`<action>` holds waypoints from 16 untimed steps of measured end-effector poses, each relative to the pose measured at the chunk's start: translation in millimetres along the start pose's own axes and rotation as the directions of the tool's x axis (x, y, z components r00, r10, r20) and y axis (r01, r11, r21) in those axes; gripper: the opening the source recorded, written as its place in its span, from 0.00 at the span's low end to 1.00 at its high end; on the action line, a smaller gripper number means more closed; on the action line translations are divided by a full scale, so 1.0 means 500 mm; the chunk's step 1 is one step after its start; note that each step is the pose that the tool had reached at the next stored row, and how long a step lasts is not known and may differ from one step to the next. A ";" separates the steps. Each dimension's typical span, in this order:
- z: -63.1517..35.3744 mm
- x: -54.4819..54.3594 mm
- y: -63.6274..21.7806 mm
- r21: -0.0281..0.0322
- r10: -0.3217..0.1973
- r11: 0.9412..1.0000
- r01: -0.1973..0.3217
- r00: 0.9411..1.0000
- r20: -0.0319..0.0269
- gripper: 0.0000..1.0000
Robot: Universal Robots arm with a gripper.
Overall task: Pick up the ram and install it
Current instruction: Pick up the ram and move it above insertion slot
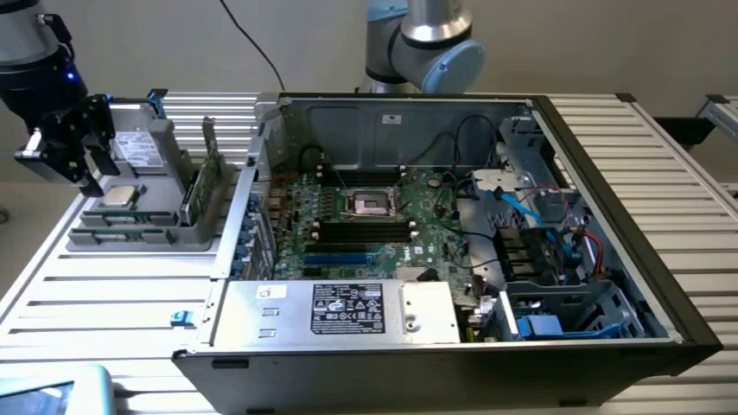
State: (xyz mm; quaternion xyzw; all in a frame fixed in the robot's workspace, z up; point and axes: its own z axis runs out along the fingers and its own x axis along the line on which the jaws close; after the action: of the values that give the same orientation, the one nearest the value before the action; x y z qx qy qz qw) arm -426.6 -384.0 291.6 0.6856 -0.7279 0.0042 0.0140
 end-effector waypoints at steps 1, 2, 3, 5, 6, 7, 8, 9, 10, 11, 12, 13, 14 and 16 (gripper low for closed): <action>0.004 0.000 0.000 0.000 0.000 1.000 0.000 1.000 0.000 0.49; 0.007 0.000 0.000 0.000 0.000 1.000 0.000 1.000 0.000 0.49; 0.011 0.000 -0.001 0.000 0.000 1.000 0.000 1.000 0.000 0.49; 0.018 0.000 -0.004 0.000 0.000 1.000 0.000 1.000 0.000 0.49; 0.021 0.000 -0.005 0.000 0.000 1.000 0.000 1.000 0.000 0.49; 0.025 -0.001 -0.006 0.000 0.000 1.000 0.000 1.000 0.000 0.49; 0.029 -0.001 -0.006 0.000 0.000 1.000 0.000 1.000 0.000 0.49; 0.033 -0.001 -0.006 0.000 0.000 1.000 0.000 1.000 0.000 0.49; 0.036 -0.001 -0.007 0.000 0.000 1.000 0.000 1.000 0.000 0.49; 0.040 -0.001 -0.007 0.000 0.000 1.000 0.000 1.000 0.000 0.49; 0.043 -0.001 -0.008 0.000 0.000 1.000 0.000 1.000 0.000 0.49; 0.047 -0.001 -0.008 0.000 0.000 1.000 0.000 1.000 0.000 0.49; 0.051 -0.001 -0.008 0.000 0.000 1.000 0.000 1.000 0.000 0.49; 0.058 -0.002 -0.009 0.000 0.000 1.000 0.000 1.000 0.000 0.49</action>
State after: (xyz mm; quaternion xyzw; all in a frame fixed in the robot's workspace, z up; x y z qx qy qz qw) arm -422.6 -384.2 262.5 0.6856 -0.7279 0.0042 0.0140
